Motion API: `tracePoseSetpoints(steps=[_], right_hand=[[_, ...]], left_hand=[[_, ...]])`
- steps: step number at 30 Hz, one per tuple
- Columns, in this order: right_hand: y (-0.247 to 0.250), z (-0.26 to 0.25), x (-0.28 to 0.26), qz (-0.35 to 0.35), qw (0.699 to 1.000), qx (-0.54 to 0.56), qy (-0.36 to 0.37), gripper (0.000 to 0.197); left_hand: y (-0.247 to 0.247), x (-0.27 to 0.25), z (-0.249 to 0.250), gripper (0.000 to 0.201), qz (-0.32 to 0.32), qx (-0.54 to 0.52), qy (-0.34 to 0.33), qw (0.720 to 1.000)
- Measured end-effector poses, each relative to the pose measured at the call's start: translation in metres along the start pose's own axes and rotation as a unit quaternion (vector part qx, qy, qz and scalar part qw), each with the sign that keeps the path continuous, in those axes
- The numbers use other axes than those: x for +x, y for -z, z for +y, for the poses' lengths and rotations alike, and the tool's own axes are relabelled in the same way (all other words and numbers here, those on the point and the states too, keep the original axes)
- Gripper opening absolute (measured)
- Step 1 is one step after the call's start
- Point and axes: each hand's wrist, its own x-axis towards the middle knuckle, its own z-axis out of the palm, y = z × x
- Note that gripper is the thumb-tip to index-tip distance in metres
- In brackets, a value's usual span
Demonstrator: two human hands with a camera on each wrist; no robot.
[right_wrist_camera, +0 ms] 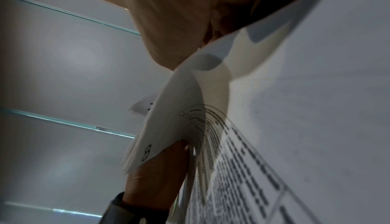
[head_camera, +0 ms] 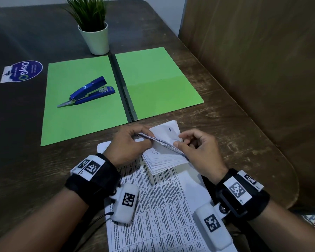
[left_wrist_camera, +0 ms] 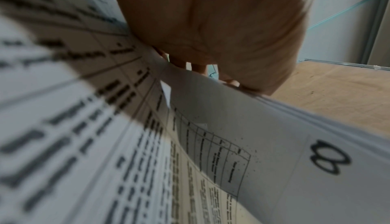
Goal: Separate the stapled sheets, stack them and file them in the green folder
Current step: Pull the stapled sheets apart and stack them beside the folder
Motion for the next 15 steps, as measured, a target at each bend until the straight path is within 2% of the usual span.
tracePoseSetpoints(steps=[4, 10, 15], right_hand=[[0.0001, 0.0011, 0.0028, -0.006, 1.0, 0.001, -0.01, 0.02], [0.0036, 0.0066, 0.0095, -0.014, 0.997, -0.068, 0.035, 0.014], [0.0031, 0.0083, 0.0059, -0.031, 0.996, -0.068, 0.054, 0.023]], left_hand=[[0.0005, 0.0004, 0.0, 0.016, -0.002, -0.004, 0.002, 1.0], [0.0004, 0.0005, -0.0005, 0.015, 0.003, 0.009, 0.005, 1.0], [0.0026, 0.001, -0.0034, 0.031, -0.002, 0.024, -0.001, 1.0]])
